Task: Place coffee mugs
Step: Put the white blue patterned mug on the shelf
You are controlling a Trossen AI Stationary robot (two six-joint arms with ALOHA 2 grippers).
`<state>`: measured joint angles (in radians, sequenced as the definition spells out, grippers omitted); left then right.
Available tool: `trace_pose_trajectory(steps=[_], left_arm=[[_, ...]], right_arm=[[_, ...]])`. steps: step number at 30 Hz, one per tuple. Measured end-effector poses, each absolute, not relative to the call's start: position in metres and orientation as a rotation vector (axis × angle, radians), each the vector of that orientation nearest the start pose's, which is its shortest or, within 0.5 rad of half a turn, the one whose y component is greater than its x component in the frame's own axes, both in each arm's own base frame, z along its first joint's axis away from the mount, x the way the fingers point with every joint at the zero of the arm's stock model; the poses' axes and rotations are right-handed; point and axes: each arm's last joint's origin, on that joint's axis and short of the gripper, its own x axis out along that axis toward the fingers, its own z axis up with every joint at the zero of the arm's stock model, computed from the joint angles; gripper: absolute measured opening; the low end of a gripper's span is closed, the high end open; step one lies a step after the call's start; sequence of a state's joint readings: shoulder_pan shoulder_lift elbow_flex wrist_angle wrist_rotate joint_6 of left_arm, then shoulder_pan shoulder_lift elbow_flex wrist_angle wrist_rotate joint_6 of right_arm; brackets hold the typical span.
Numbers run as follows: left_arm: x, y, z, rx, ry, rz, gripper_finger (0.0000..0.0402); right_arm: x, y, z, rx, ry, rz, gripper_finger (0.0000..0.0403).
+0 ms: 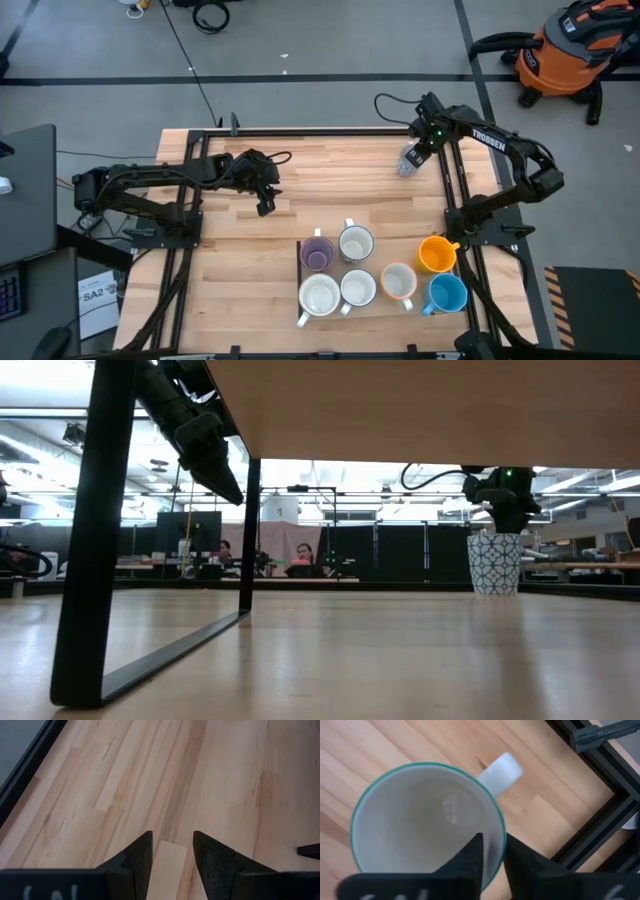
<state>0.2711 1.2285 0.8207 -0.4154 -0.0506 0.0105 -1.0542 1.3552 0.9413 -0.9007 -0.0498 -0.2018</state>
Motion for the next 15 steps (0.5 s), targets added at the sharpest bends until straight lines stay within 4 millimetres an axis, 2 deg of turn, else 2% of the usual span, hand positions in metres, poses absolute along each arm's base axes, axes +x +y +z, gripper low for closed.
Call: trace_pose_trajectory(steps=[5, 11, 15], left_arm=[[0.236, 0.067, 0.239, -0.081, 0.823, 0.299, 0.0149], [0.236, 0.067, 0.239, -0.081, 0.823, 0.299, 0.0149], [0.236, 0.067, 0.239, -0.081, 0.823, 0.299, 0.0149]], right_arm=[[0.118, -0.205, 0.225, 0.568, 1.209, -0.726, 0.0022], [0.119, -0.204, 0.226, 0.629, 1.185, -0.737, 0.0028], [0.124, -0.204, 0.241, 0.639, 1.173, -0.706, 0.0023]])
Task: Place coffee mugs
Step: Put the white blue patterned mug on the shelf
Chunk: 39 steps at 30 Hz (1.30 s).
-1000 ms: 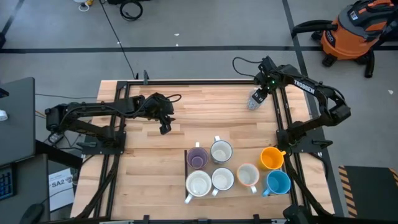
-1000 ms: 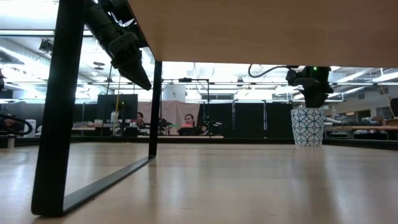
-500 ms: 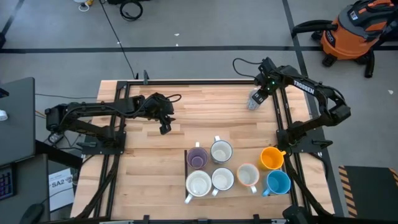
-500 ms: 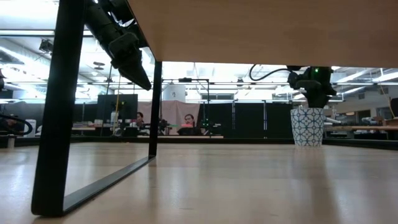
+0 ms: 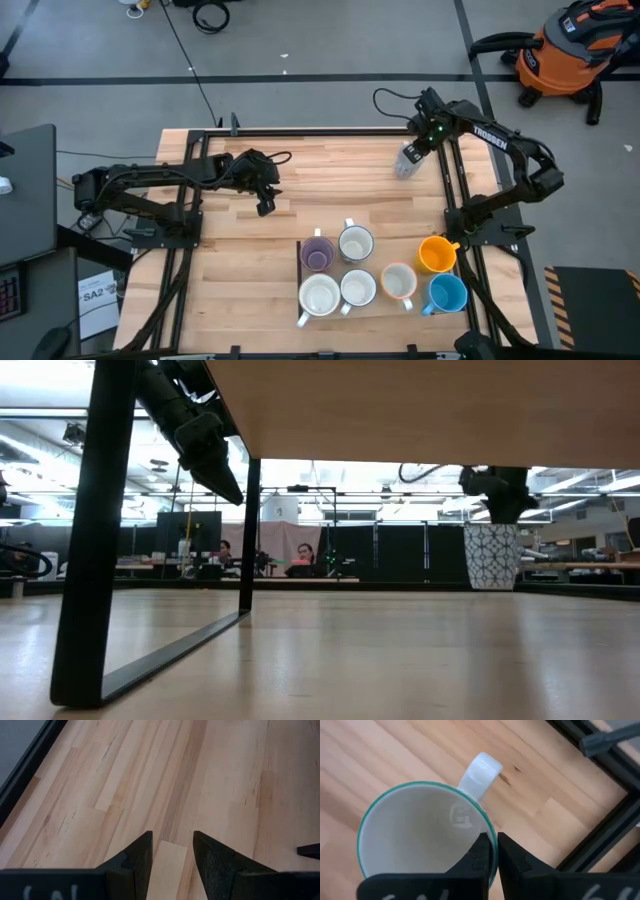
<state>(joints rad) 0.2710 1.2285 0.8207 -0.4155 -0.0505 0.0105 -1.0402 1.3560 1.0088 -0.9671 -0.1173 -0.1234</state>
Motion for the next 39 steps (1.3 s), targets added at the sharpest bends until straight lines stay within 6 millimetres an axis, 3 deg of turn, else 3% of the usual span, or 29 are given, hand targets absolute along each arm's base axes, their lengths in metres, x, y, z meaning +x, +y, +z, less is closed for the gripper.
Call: trace_pose_trajectory(steps=[9, 16, 20, 24, 30, 39], left_arm=[[0.236, 0.067, 0.239, -0.084, 0.823, 0.301, 0.0149], [0.236, 0.067, 0.239, -0.087, 0.822, 0.302, 0.0149], [0.236, 0.067, 0.239, -0.087, 0.822, 0.302, 0.0149], [0.236, 0.067, 0.239, -0.087, 0.822, 0.302, 0.0149], [0.236, 0.067, 0.239, -0.085, 0.822, 0.301, 0.0149], [0.236, 0.067, 0.239, -0.083, 0.823, 0.300, 0.0149]], right_arm=[[0.141, -0.187, 0.312, 0.655, 1.192, -0.651, 0.0023], [0.159, -0.145, 0.374, 0.708, 1.179, -0.626, 0.0023], [0.173, -0.116, 0.397, 0.714, 1.149, -0.584, 0.0023], [0.186, -0.084, 0.408, 0.709, 1.119, -0.514, 0.0023], [0.200, -0.038, 0.408, 0.699, 1.165, -0.433, 0.0023], [0.204, 0.018, 0.407, 0.690, 1.212, -0.374, 0.0027]])
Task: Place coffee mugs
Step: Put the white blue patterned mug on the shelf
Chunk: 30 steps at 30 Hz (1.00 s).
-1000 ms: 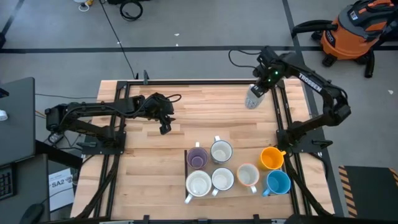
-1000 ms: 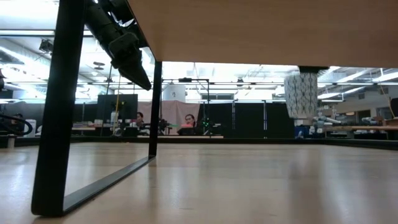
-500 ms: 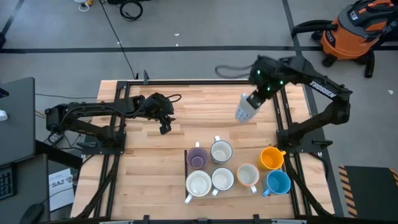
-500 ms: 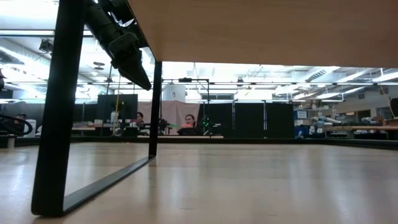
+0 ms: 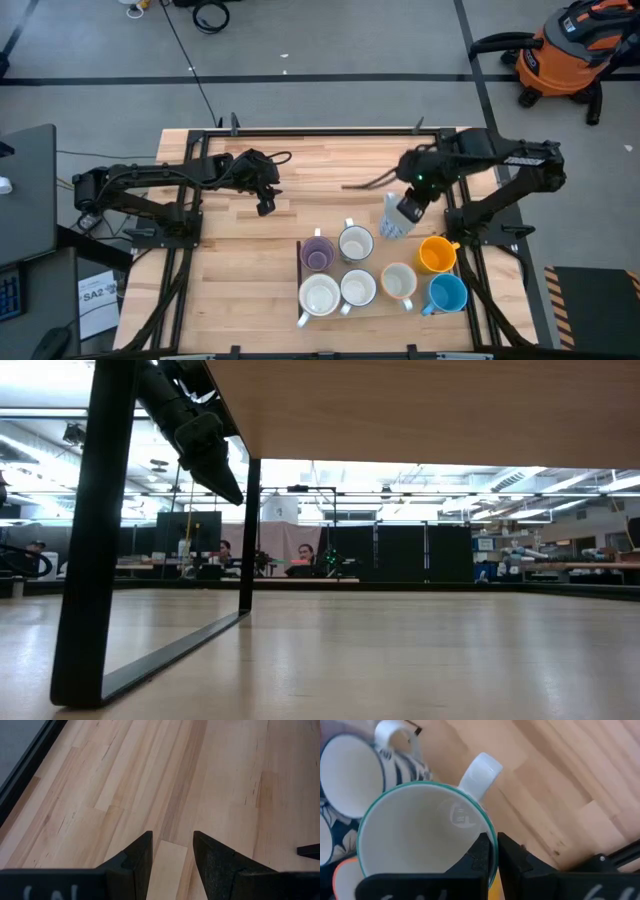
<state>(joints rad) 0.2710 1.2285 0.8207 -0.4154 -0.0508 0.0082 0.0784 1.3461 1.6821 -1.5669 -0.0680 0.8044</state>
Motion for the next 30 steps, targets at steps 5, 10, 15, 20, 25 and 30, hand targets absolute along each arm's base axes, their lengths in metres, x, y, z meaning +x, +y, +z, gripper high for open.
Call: trace_pose_trajectory(steps=[5, 10, 15, 20, 25, 30], left_arm=[[0.236, 0.067, 0.239, -0.083, 0.823, 0.300, 0.0149], [0.236, 0.067, 0.239, -0.082, 0.823, 0.299, 0.0149], [0.237, 0.067, 0.239, -0.081, 0.823, 0.299, 0.0149], [0.237, 0.067, 0.239, -0.084, 0.822, 0.300, 0.0149], [0.237, 0.067, 0.239, -0.086, 0.821, 0.301, 0.0149], [0.237, 0.067, 0.239, -0.087, 0.821, 0.301, 0.0149]], right_arm=[[0.206, 0.039, 0.404, 0.667, 1.232, -0.351, 0.0027], [0.210, 0.055, 0.395, 0.666, 1.240, -0.323, 0.0027], [0.216, 0.064, 0.385, 0.637, 1.268, -0.305, 0.0028], [0.220, 0.069, 0.381, 0.612, 1.277, -0.306, 0.0028], [0.224, 0.074, 0.378, 0.569, 1.301, -0.274, 0.0029], [0.227, 0.078, 0.375, 0.543, 1.320, -0.252, 0.0032]])
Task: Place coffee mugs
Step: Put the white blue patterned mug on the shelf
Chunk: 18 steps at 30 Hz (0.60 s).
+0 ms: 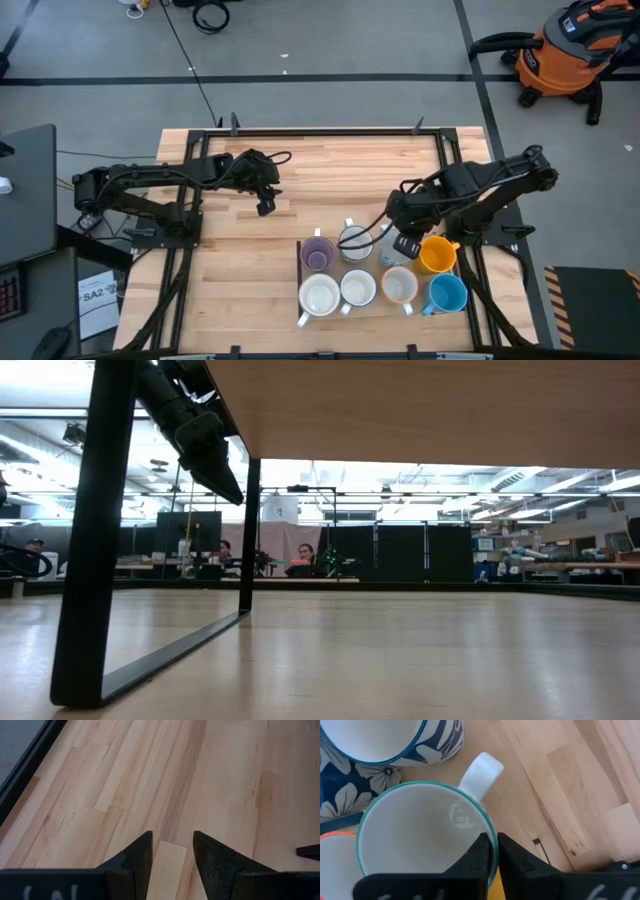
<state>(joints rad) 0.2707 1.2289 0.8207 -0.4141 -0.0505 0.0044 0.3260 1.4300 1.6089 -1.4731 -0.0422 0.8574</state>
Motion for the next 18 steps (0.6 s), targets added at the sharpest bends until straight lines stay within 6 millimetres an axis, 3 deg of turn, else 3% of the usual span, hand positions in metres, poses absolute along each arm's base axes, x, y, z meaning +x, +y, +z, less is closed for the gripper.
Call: trace_pose_trajectory(steps=[18], left_arm=[[0.2369, 0.0672, 0.2394, -0.087, 0.818, 0.301, 0.0149]], right_arm=[[0.2315, 0.0794, 0.3736, 0.550, 1.302, -0.237, 0.0058]])
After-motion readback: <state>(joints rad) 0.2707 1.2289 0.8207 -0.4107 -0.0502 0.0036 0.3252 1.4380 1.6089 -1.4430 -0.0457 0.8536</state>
